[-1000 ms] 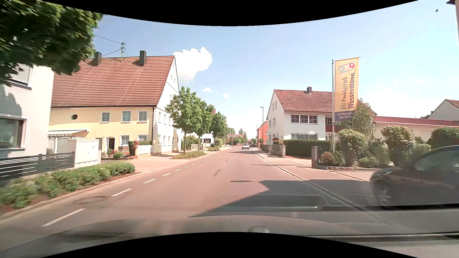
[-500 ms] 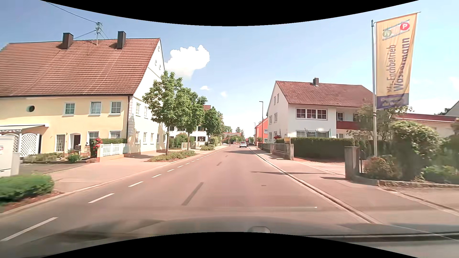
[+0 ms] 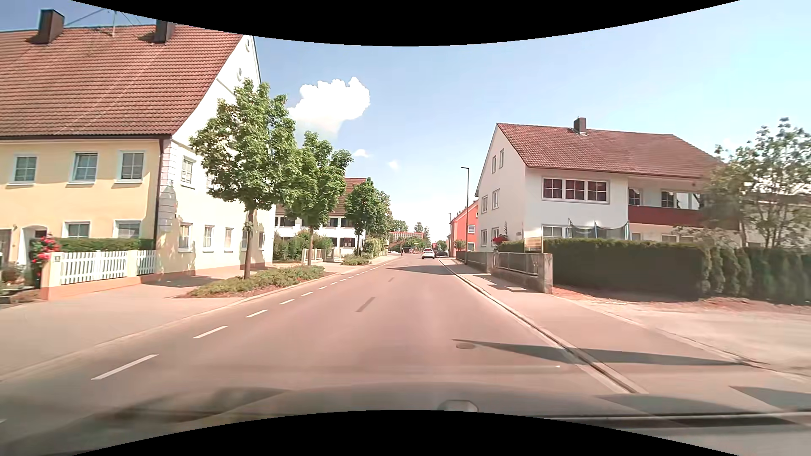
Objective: Follow the waypoints while adhering to traffic rules and regulations
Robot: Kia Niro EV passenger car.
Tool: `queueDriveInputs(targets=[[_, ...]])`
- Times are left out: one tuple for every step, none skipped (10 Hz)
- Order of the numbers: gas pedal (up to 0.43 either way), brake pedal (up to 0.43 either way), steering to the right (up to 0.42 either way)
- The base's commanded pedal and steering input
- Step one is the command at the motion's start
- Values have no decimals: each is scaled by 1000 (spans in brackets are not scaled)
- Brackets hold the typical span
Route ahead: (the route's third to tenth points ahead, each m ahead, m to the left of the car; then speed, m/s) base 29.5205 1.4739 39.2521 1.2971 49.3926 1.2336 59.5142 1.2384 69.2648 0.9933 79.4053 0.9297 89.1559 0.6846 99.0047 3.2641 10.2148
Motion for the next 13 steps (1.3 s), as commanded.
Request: queueDriveInputs(targets=[[197,0,3],[197,0,3],[189,0,3],[157,0,2],[150,0,2],[138,0,2],[130,0,2],[130,0,3],[130,0,2],[130,0,2],[130,0,2],[150,0,2],[177,0,2]])
